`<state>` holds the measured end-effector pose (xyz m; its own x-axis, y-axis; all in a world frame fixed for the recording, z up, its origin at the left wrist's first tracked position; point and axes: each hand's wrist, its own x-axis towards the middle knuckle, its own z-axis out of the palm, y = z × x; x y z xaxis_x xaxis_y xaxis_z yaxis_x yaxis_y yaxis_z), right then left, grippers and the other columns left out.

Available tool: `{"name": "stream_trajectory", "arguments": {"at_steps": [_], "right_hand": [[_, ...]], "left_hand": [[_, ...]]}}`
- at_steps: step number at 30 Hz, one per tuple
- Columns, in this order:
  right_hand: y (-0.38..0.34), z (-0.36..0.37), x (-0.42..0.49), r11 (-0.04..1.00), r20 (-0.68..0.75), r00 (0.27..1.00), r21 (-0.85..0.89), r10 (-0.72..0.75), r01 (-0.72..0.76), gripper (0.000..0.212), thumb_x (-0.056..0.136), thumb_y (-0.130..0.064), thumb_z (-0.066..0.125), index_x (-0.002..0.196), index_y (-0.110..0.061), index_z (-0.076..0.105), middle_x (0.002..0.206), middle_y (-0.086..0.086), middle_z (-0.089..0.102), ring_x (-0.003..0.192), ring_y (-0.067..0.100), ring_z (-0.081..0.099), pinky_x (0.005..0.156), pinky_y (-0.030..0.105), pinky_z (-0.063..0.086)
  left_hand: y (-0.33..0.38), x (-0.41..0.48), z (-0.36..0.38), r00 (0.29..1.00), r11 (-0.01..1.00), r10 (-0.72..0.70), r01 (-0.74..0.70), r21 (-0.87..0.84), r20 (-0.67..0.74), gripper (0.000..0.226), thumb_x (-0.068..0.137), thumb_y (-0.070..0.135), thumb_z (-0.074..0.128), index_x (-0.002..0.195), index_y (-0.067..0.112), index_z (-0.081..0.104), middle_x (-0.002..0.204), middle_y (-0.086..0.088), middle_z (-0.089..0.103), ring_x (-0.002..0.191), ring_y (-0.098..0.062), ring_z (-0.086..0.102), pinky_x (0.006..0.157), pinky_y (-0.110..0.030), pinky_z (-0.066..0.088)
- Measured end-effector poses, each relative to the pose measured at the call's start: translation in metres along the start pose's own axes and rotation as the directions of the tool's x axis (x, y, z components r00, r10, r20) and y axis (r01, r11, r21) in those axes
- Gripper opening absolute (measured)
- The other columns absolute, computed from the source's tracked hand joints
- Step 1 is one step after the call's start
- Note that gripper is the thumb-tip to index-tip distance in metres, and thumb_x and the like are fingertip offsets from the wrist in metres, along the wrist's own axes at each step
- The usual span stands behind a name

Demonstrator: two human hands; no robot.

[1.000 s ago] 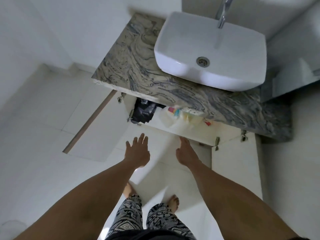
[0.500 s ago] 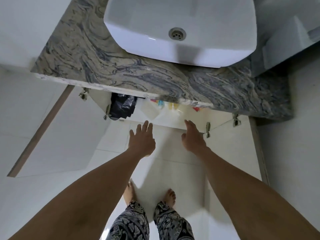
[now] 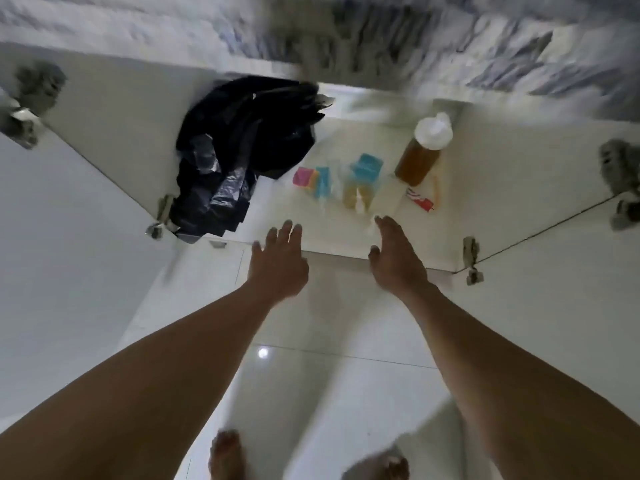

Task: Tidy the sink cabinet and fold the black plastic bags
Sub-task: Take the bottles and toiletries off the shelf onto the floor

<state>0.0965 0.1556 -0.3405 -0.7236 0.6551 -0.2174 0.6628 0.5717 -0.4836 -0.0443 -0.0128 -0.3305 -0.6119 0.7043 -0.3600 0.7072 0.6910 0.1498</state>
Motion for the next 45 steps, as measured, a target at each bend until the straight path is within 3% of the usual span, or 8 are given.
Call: {"name": "stream_trajectory", "arguments": {"at_steps": [9, 19, 24, 32, 36, 38, 42, 45], "right_hand": [[0.067, 0.08, 0.089, 0.984, -0.288, 0.942, -0.1, -0.171, 0.148, 0.059, 0.098, -0.019, 0.052, 0.153, -0.015, 0.032, 0.159, 0.005, 0.032, 0.146, 0.023, 0.032, 0.118, 0.043, 0.031], [0.106, 0.059, 0.116, 0.984, -0.454, 0.875, -0.138, -0.167, 0.116, 0.053, 0.098, -0.017, 0.045, 0.15, -0.018, 0.033, 0.16, 0.005, 0.025, 0.142, 0.023, 0.034, 0.107, 0.037, 0.037], [0.117, 0.062, 0.101, 0.997, -0.43, 0.899, -0.033, -0.082, 0.075, 0.044, 0.098, -0.015, 0.046, 0.142, -0.013, 0.041, 0.141, 0.011, 0.045, 0.122, 0.028, 0.052, 0.102, 0.04, 0.043], [0.179, 0.048, 0.126, 0.999, -0.387, 0.92, 0.017, 0.054, -0.051, 0.046, 0.1, -0.011, 0.047, 0.146, -0.01, 0.041, 0.152, 0.01, 0.036, 0.134, 0.027, 0.044, 0.109, 0.036, 0.037], [0.213, 0.067, 0.15, 0.989, -0.39, 0.91, 0.106, 0.14, -0.107, 0.035, 0.095, 0.001, 0.045, 0.127, -0.008, 0.056, 0.132, 0.014, 0.054, 0.105, 0.027, 0.059, 0.086, 0.036, 0.051], [0.224, 0.074, 0.161, 0.978, -0.419, 0.888, 0.165, 0.189, -0.13, 0.035, 0.092, 0.003, 0.046, 0.123, -0.007, 0.059, 0.126, 0.015, 0.056, 0.096, 0.027, 0.059, 0.077, 0.035, 0.051], [0.239, 0.075, 0.185, 0.949, -0.506, 0.815, 0.273, 0.283, -0.16, 0.049, 0.092, 0.003, 0.049, 0.14, -0.008, 0.048, 0.142, 0.013, 0.045, 0.124, 0.032, 0.051, 0.099, 0.041, 0.046], [0.25, 0.08, 0.199, 0.979, -0.529, 0.824, 0.12, 0.203, -0.164, 0.051, 0.093, -0.002, 0.051, 0.143, -0.01, 0.046, 0.146, 0.009, 0.045, 0.129, 0.032, 0.046, 0.103, 0.04, 0.041]], "left_hand": [[-0.024, 0.115, 0.086, 0.969, 0.994, 0.053, -0.028, 0.105, -0.242, 0.066, 0.104, 0.036, 0.04, 0.159, 0.015, 0.01, 0.167, -0.004, 0.01, 0.151, -0.028, 0.017, 0.118, -0.052, 0.025], [-0.01, 0.147, 0.09, 0.824, 0.992, 0.115, -0.124, 0.022, -0.554, 0.054, 0.1, 0.038, 0.047, 0.15, 0.022, 0.034, 0.159, -0.002, 0.031, 0.144, -0.028, 0.029, 0.113, -0.05, 0.029], [0.031, 0.139, 0.115, 0.852, 0.989, 0.149, -0.141, 0.054, -0.501, 0.055, 0.101, 0.042, 0.044, 0.149, 0.017, 0.036, 0.156, -0.006, 0.036, 0.141, -0.029, 0.034, 0.11, -0.049, 0.034], [0.157, 0.164, 0.133, 0.77, 0.899, 0.41, -0.43, 0.076, -0.488, 0.047, 0.101, 0.036, 0.052, 0.143, 0.015, 0.048, 0.144, -0.006, 0.05, 0.129, -0.025, 0.049, 0.101, -0.042, 0.048], [0.21, 0.198, 0.145, 0.828, 0.89, 0.43, -0.456, 0.015, -0.36, 0.04, 0.101, 0.019, 0.055, 0.14, 0.009, 0.048, 0.139, -0.011, 0.052, 0.12, -0.025, 0.055, 0.099, -0.039, 0.051], [0.224, 0.216, 0.15, 0.856, 0.9, 0.412, -0.435, -0.006, -0.311, 0.047, 0.099, 0.011, 0.055, 0.144, 0.006, 0.042, 0.145, -0.014, 0.047, 0.13, -0.029, 0.05, 0.107, -0.042, 0.047], [0.238, 0.255, 0.163, 0.863, 0.905, 0.401, -0.426, -0.015, -0.308, 0.064, 0.097, 0.006, 0.057, 0.154, 0.007, 0.027, 0.16, -0.012, 0.03, 0.145, -0.031, 0.035, 0.114, -0.047, 0.039], [0.244, 0.28, 0.17, 0.86, 0.91, 0.401, -0.414, 0.027, -0.316, 0.071, 0.099, 0.009, 0.056, 0.159, 0.012, 0.018, 0.166, -0.009, 0.02, 0.148, -0.034, 0.029, 0.114, -0.049, 0.036]]}}
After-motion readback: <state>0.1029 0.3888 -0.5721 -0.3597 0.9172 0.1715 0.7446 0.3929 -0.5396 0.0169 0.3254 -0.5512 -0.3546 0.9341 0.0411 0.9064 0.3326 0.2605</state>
